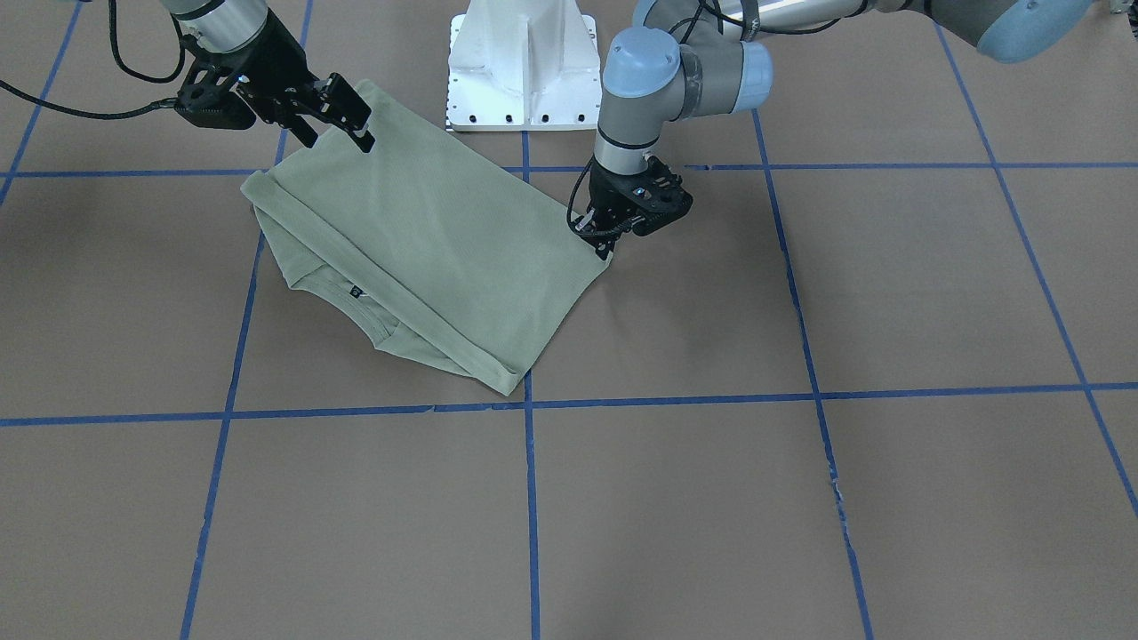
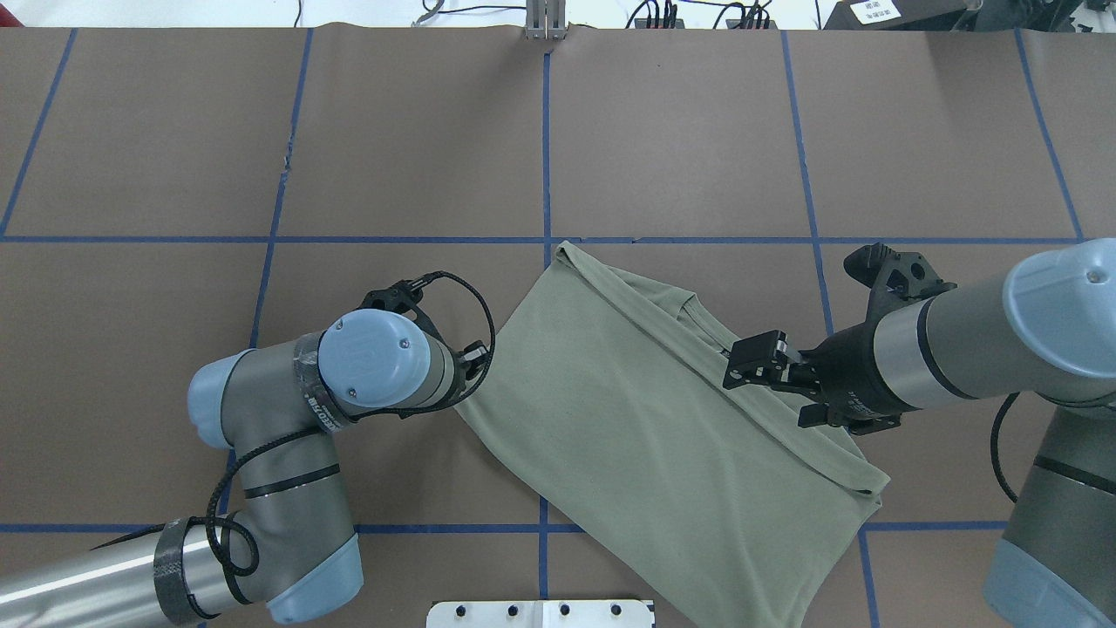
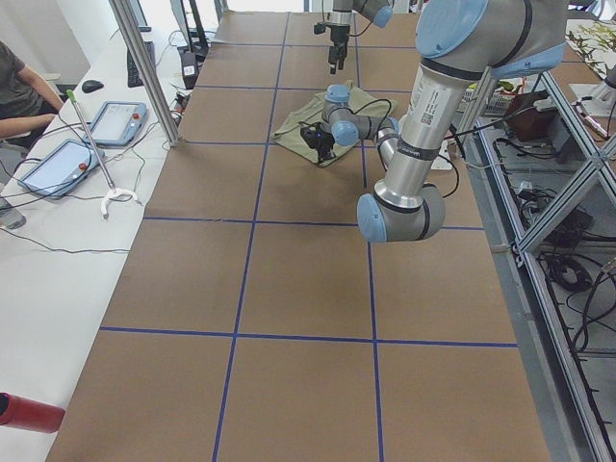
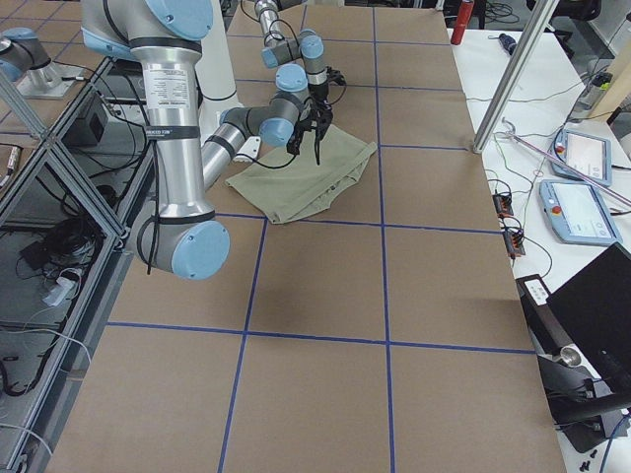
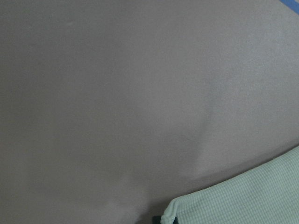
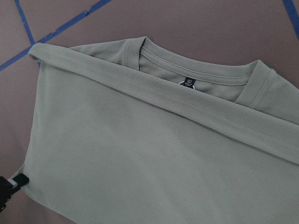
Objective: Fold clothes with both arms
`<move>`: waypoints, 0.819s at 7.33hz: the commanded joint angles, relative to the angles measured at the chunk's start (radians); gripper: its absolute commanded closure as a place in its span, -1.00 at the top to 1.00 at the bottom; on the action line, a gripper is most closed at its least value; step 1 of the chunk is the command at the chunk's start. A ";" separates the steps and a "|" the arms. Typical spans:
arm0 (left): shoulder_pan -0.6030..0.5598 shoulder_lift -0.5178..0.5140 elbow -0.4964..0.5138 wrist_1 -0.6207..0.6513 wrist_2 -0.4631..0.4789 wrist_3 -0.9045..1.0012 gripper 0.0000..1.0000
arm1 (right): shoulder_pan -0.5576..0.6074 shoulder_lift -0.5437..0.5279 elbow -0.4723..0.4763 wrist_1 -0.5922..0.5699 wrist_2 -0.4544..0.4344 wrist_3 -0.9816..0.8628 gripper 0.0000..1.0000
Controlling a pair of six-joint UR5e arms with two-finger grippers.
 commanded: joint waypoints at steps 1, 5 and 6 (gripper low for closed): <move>-0.071 -0.019 0.003 -0.006 0.001 0.007 -1.00 | 0.015 0.000 0.001 0.000 0.002 0.000 1.00; -0.195 -0.087 0.169 -0.099 0.027 0.113 -1.00 | 0.038 0.001 0.001 0.000 0.002 -0.001 1.00; -0.224 -0.123 0.254 -0.181 0.029 0.125 -1.00 | 0.043 0.001 0.001 0.000 -0.001 -0.001 1.00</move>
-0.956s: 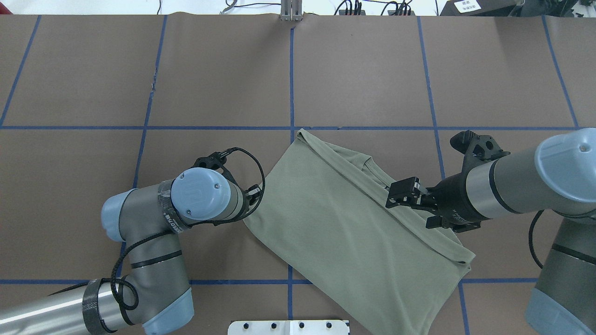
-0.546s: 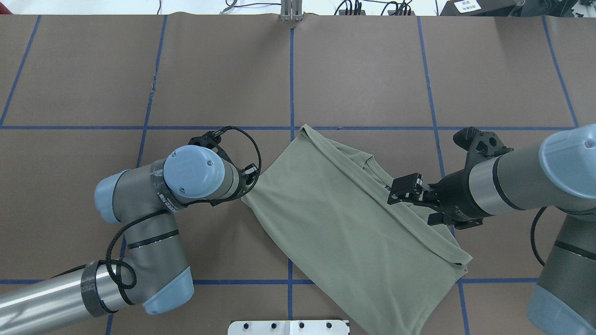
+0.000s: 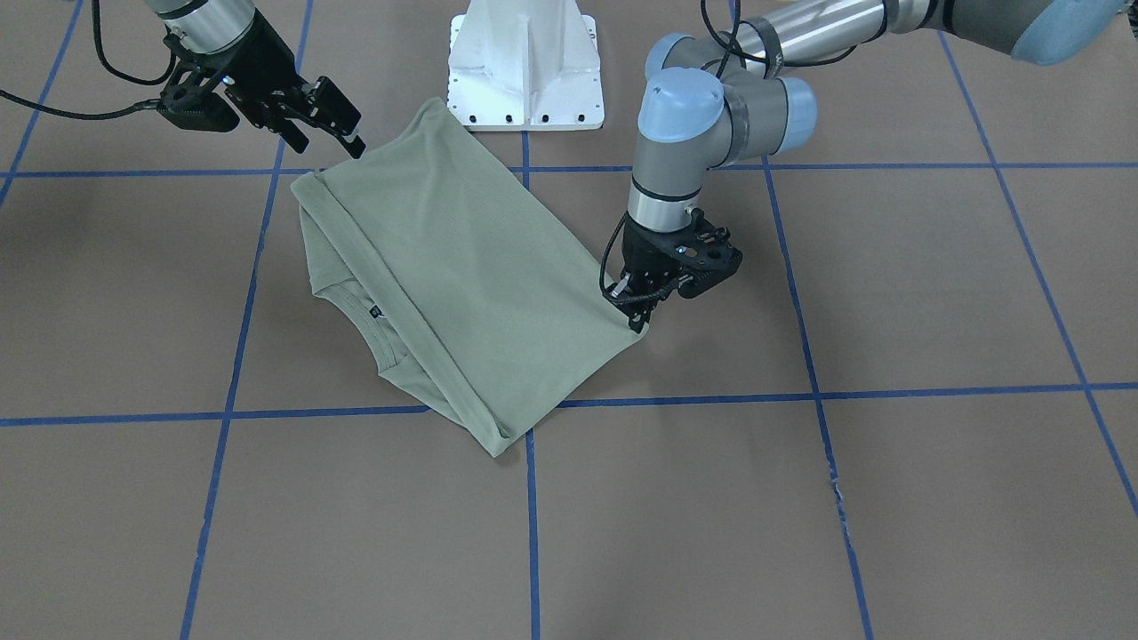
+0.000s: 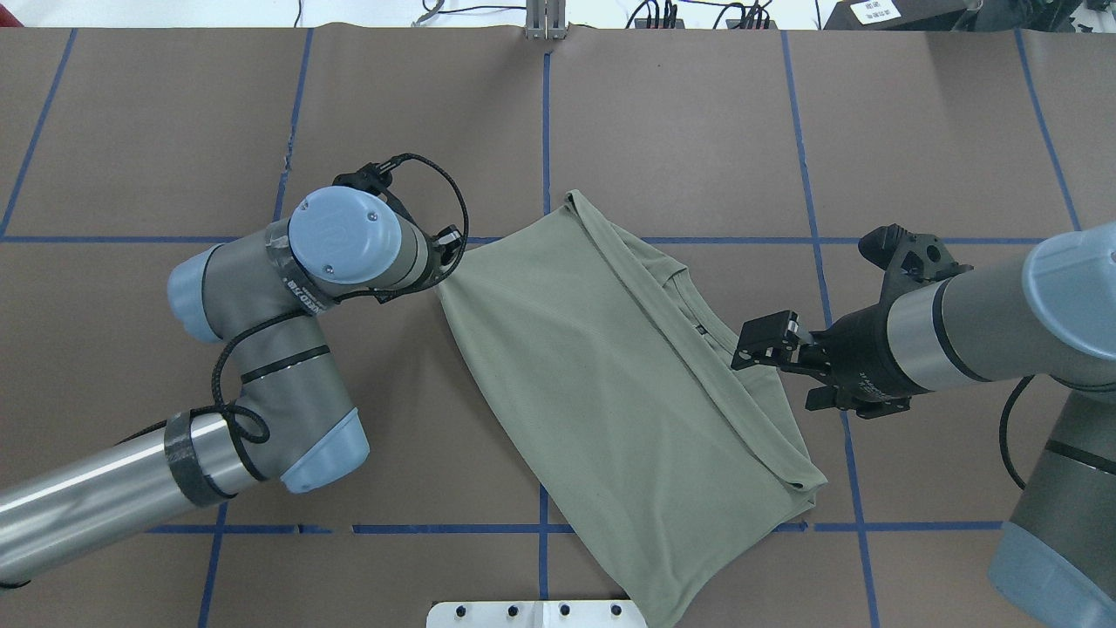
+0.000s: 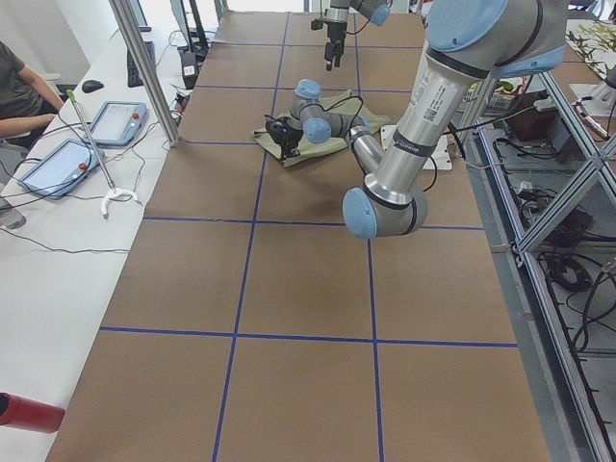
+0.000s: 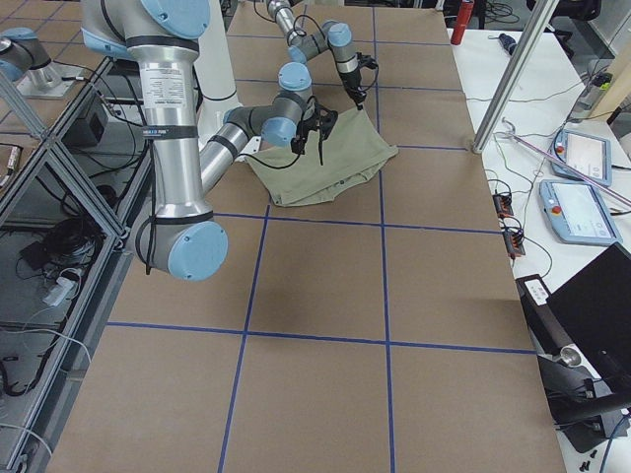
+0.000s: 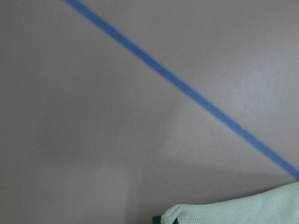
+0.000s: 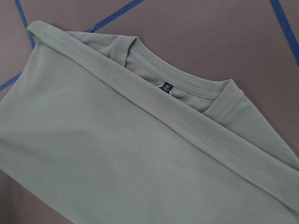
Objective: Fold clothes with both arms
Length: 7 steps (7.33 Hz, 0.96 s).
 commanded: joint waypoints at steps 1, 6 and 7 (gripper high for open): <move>-0.070 -0.055 0.138 -0.115 0.003 0.063 -1.00 | 0.014 0.000 -0.001 0.000 -0.005 0.000 1.00; -0.146 -0.201 0.454 -0.386 0.086 0.207 -1.00 | 0.019 -0.008 0.000 0.000 -0.012 0.002 1.00; -0.146 -0.257 0.550 -0.437 0.096 0.209 -1.00 | 0.020 -0.008 0.002 0.000 -0.012 0.002 1.00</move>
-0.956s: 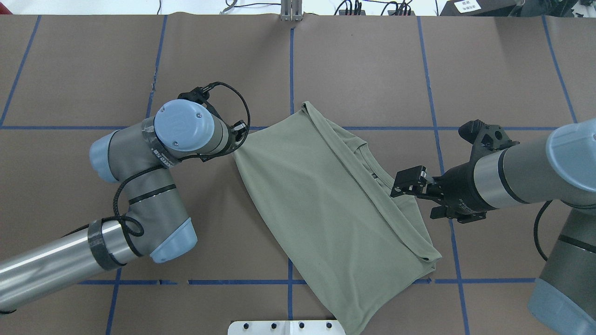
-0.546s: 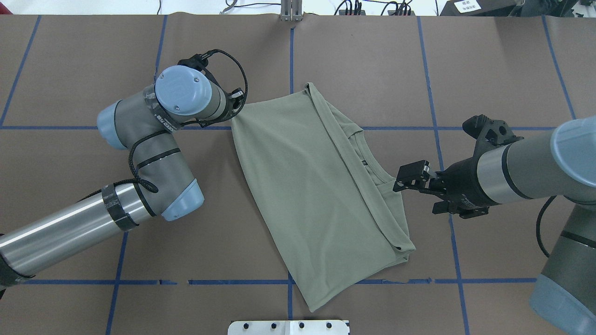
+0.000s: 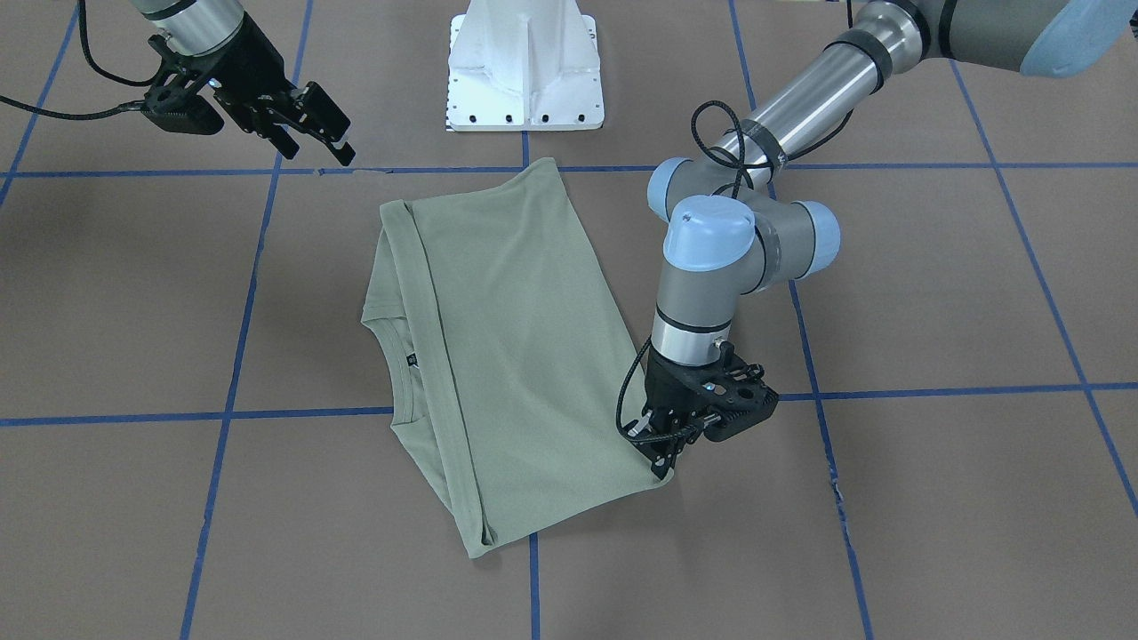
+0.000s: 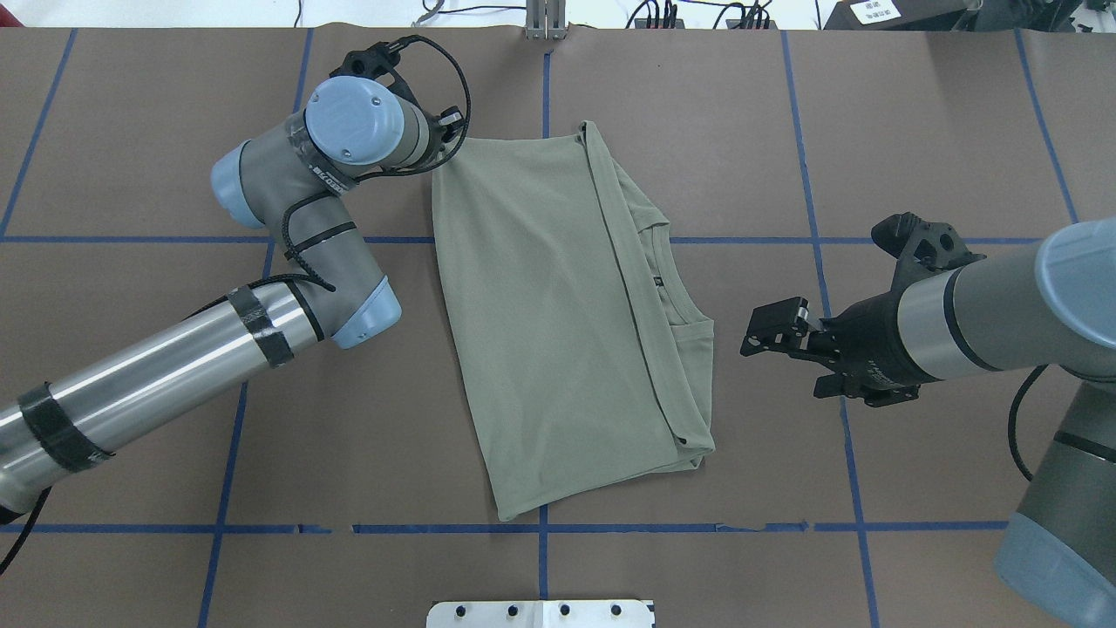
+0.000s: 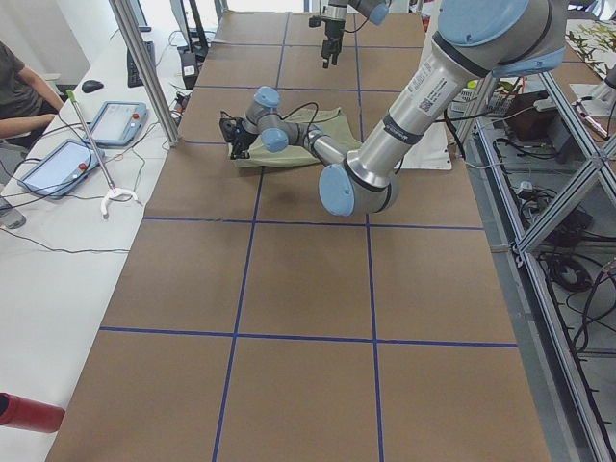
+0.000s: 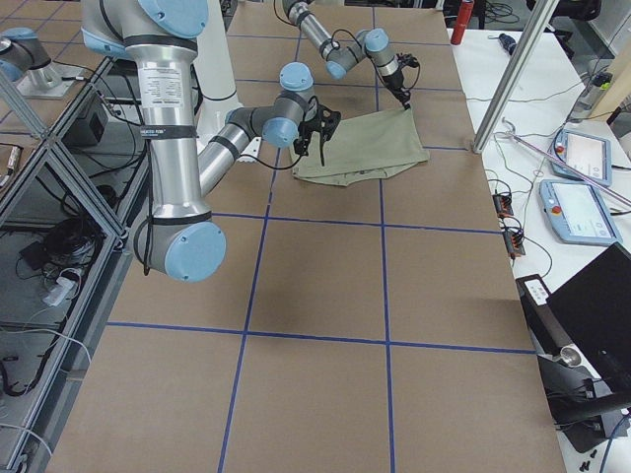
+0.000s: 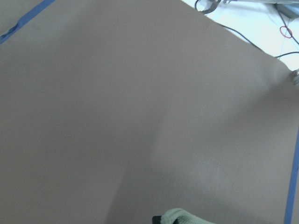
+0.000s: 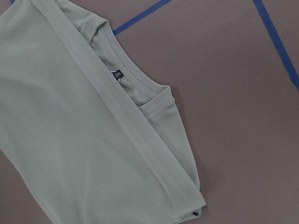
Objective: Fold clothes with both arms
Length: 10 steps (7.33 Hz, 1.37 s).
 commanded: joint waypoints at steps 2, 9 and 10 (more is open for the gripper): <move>-0.005 -0.166 0.270 -0.230 0.060 0.019 -1.00 | 0.004 -0.001 0.001 0.000 -0.002 0.002 1.00; -0.045 -0.114 0.166 -0.233 0.052 0.263 1.00 | 0.036 0.019 -0.008 0.003 -0.022 -0.009 1.00; -0.034 -0.082 0.140 -0.236 0.052 0.263 1.00 | 0.038 0.016 -0.008 0.003 -0.021 -0.011 1.00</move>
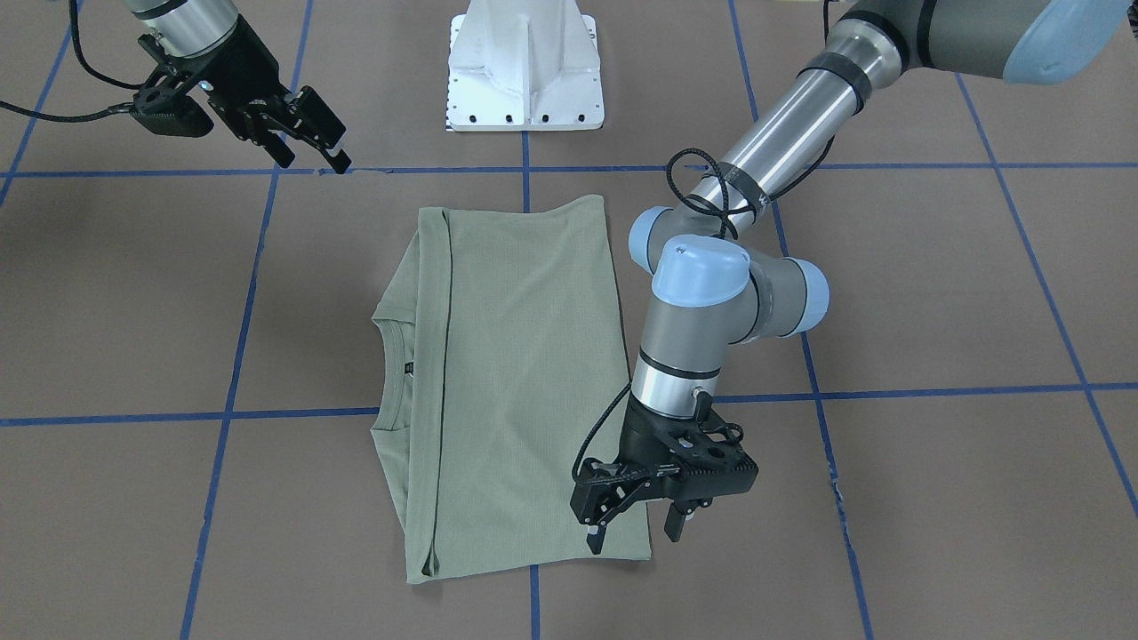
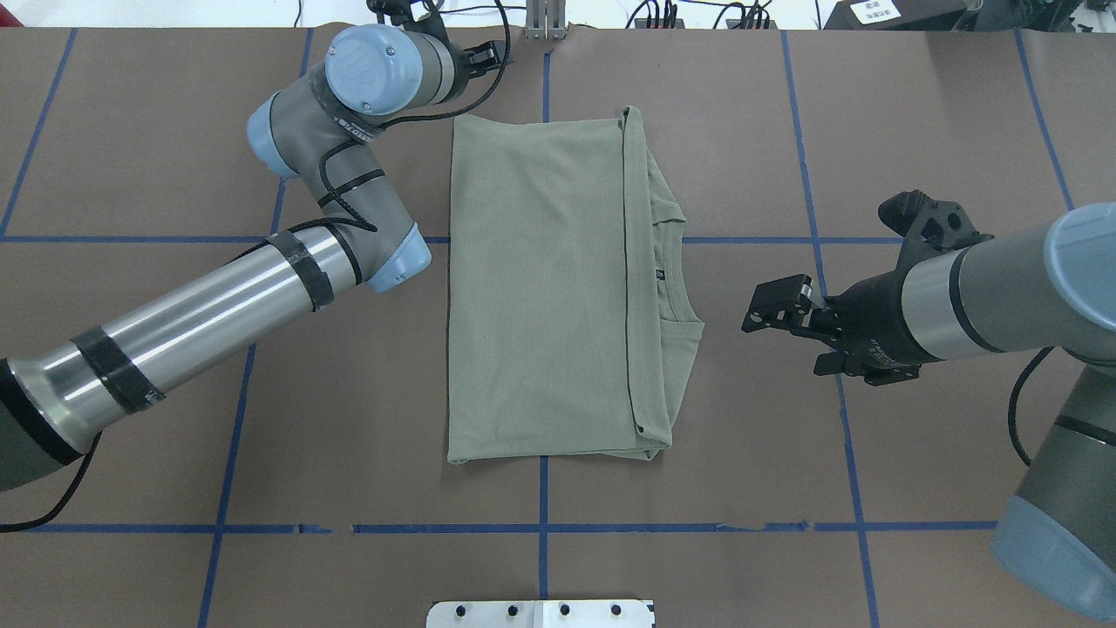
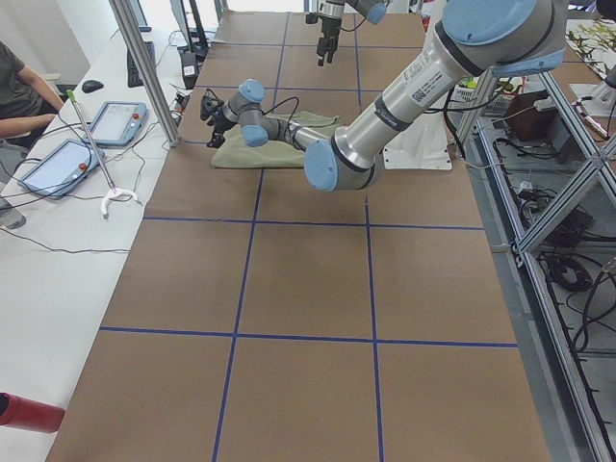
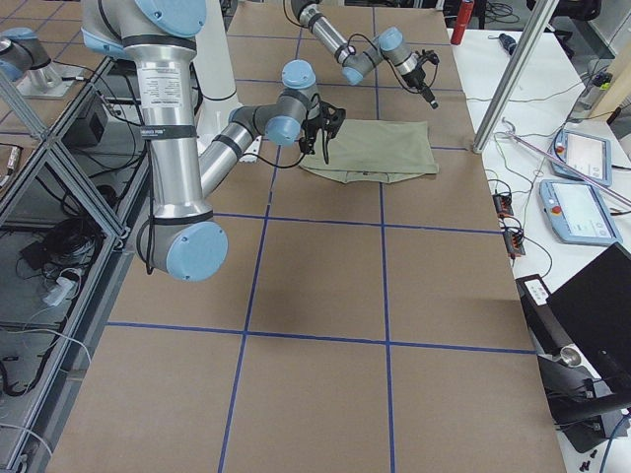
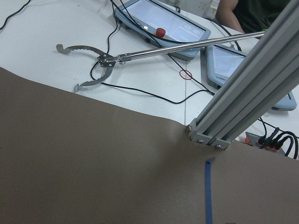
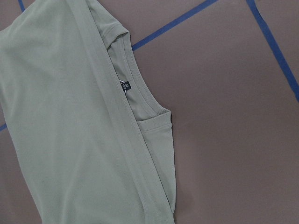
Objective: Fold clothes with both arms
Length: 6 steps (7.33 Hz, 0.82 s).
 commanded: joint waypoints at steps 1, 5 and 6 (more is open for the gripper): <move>0.018 0.049 -0.076 0.007 0.001 0.000 1.00 | 0.007 -0.002 0.002 -0.001 0.001 -0.003 1.00; 0.048 0.132 -0.135 -0.005 0.001 -0.065 1.00 | 0.018 0.010 0.015 -0.001 0.001 -0.002 1.00; 0.050 0.141 -0.162 0.005 -0.003 -0.059 1.00 | 0.007 0.009 0.001 -0.007 0.000 -0.005 1.00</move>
